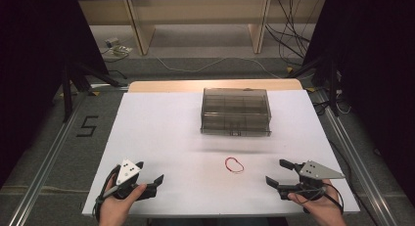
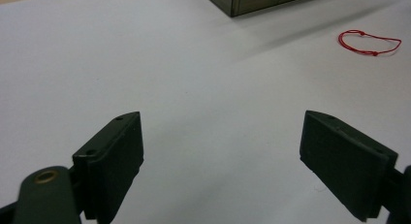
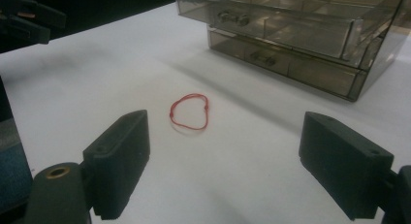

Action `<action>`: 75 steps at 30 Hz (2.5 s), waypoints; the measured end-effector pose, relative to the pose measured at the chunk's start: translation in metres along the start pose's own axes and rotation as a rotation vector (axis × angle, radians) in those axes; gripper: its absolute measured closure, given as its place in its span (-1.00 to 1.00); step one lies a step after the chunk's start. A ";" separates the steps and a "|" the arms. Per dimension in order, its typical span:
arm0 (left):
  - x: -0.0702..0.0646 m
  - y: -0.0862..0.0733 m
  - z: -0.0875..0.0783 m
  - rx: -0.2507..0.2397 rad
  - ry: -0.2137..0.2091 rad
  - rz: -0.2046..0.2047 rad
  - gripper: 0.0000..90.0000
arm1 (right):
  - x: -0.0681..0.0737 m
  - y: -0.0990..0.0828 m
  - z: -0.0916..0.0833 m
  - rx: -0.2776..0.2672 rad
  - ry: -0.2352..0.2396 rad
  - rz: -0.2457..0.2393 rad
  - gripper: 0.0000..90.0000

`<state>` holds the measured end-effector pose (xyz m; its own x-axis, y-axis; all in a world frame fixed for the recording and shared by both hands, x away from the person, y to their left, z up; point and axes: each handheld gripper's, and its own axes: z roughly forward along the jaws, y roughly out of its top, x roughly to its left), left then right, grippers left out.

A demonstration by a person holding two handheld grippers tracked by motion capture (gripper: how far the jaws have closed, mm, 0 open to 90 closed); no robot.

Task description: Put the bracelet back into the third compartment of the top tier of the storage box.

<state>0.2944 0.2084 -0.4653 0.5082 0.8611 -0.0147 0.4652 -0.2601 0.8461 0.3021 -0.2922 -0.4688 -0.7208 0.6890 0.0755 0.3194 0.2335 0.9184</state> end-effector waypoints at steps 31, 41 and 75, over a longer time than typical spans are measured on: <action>0.003 -0.005 0.013 0.017 -0.028 0.035 -0.64 | 0.008 0.019 0.075 0.189 0.038 -0.071 0.31; 0.002 -0.006 0.015 0.018 -0.030 0.030 -0.64 | 0.009 0.023 0.099 0.239 0.032 -0.063 0.49; 0.006 -0.006 0.014 0.012 -0.021 0.030 -0.65 | 0.009 0.030 0.130 0.295 -0.003 -0.064 0.95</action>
<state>0.3046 0.2085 -0.4784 0.5369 0.8436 -0.0010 0.4581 -0.2906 0.8400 0.3852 -0.1895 -0.4911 -0.7435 0.6685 0.0190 0.4385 0.4658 0.7686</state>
